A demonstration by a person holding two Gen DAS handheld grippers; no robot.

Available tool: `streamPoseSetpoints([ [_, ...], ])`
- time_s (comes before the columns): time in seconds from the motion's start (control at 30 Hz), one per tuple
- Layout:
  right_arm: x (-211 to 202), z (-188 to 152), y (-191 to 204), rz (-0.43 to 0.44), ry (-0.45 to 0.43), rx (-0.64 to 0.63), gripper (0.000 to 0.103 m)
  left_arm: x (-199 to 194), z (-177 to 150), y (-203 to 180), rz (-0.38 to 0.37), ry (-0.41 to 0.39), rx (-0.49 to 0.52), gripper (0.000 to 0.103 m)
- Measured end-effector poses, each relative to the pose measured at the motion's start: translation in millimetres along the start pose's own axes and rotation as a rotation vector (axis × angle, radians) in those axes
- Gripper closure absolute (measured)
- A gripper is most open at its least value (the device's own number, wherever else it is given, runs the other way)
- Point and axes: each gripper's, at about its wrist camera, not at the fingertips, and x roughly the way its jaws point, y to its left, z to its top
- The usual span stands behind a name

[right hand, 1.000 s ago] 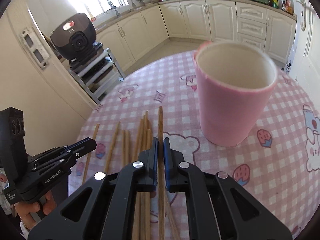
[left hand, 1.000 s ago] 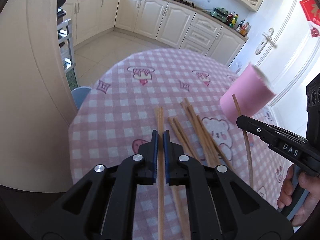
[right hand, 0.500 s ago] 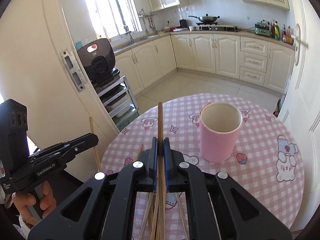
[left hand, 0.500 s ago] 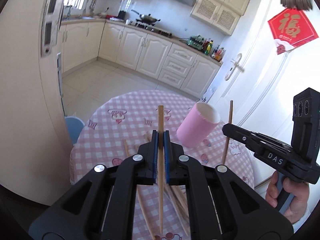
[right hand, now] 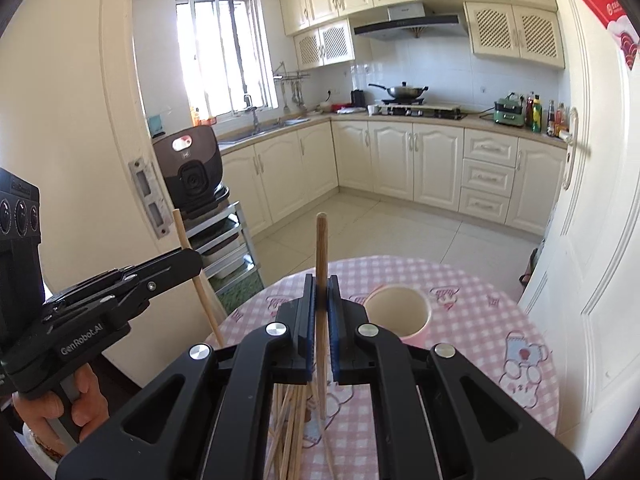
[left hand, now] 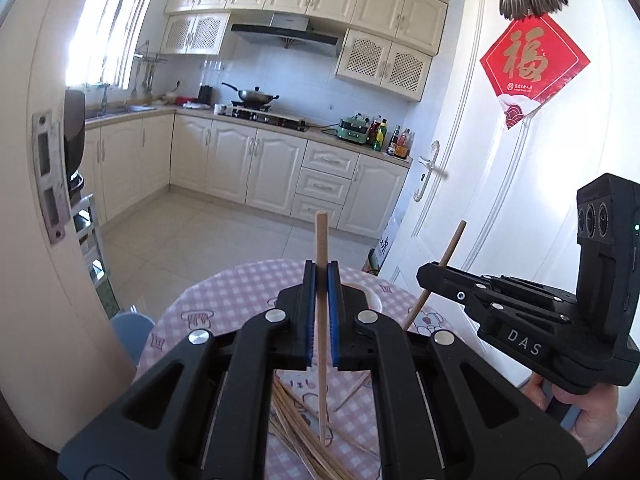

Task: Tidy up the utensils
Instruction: 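Lift the chopstick with the right tool and lower it into the pink cup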

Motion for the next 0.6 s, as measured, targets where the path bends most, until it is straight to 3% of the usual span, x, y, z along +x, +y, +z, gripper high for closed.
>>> streamPoseSetpoints([
  [0.37, -26, 48, -28, -0.052, -0.112, 0.0, 0.099, 39, 52, -31, 0.002, -0.135, 0.021, 0.097],
  [0.6, -29, 66, -37, -0.088, -0.173, -0.004, 0.099, 65, 62, -42, -0.007, -0.211, 0.024, 0.097],
])
